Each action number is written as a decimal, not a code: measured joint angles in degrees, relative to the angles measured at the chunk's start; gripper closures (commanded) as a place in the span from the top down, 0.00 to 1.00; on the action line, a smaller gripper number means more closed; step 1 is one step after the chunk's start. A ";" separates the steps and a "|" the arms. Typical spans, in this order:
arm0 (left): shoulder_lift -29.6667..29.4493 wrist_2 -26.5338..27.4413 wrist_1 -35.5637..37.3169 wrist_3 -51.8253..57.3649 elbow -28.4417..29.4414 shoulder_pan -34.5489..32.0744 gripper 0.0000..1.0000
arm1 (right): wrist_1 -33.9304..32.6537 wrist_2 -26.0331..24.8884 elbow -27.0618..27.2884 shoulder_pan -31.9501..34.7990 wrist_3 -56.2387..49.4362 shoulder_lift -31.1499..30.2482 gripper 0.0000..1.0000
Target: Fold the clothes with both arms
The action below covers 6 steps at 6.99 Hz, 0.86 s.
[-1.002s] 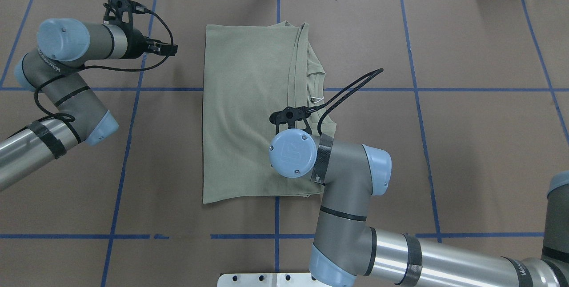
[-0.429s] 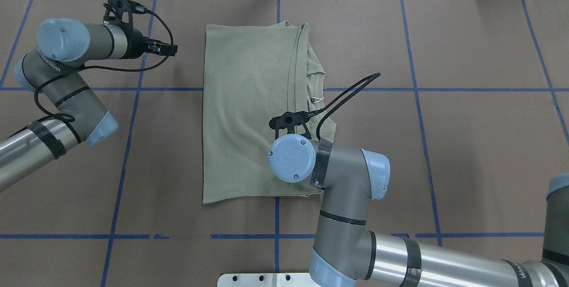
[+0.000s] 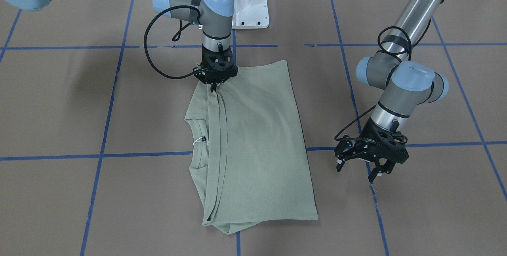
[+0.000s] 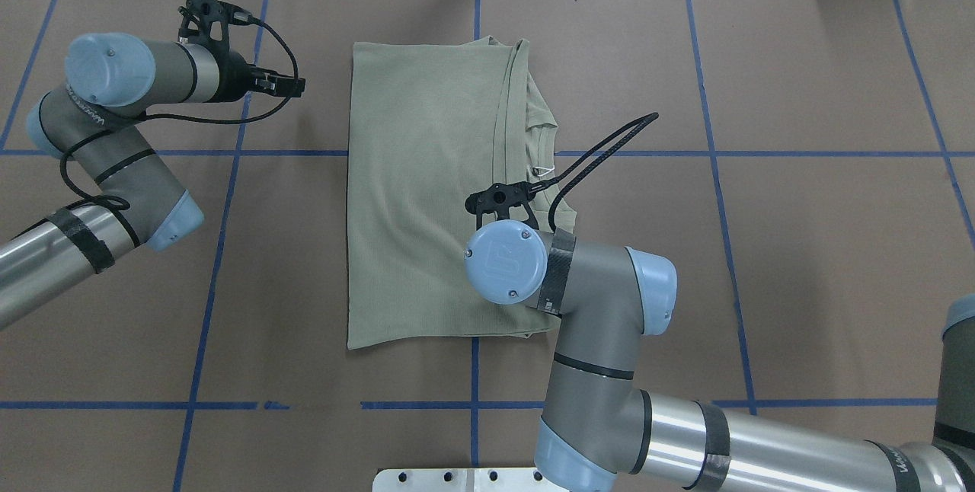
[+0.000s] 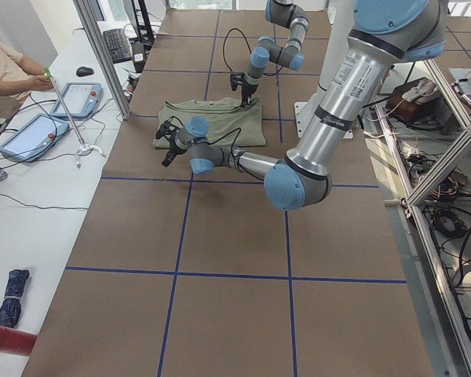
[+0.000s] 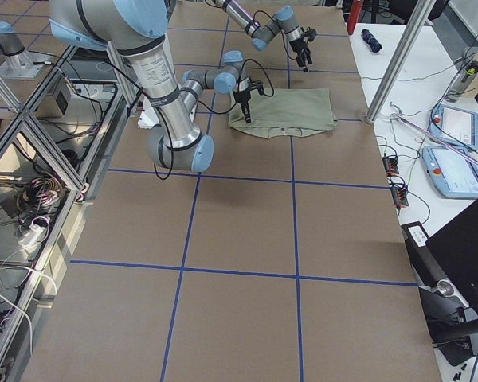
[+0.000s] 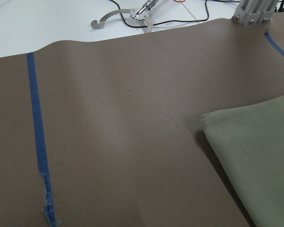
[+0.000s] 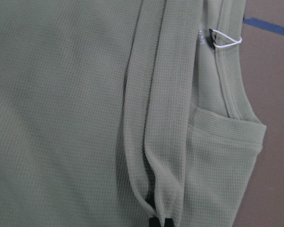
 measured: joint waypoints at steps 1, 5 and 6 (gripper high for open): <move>0.00 0.02 0.00 -0.39 0.00 0.17 1.00 | -1.71 0.00 3.08 0.28 -0.03 -1.75 0.00; 0.00 0.03 -0.08 -1.88 0.00 0.75 1.00 | -2.93 -0.27 10.88 -0.15 4.31 -9.75 1.00; 0.00 0.01 -0.07 -1.85 -0.02 0.77 1.00 | -2.48 -0.24 10.95 -0.10 5.72 -9.78 1.00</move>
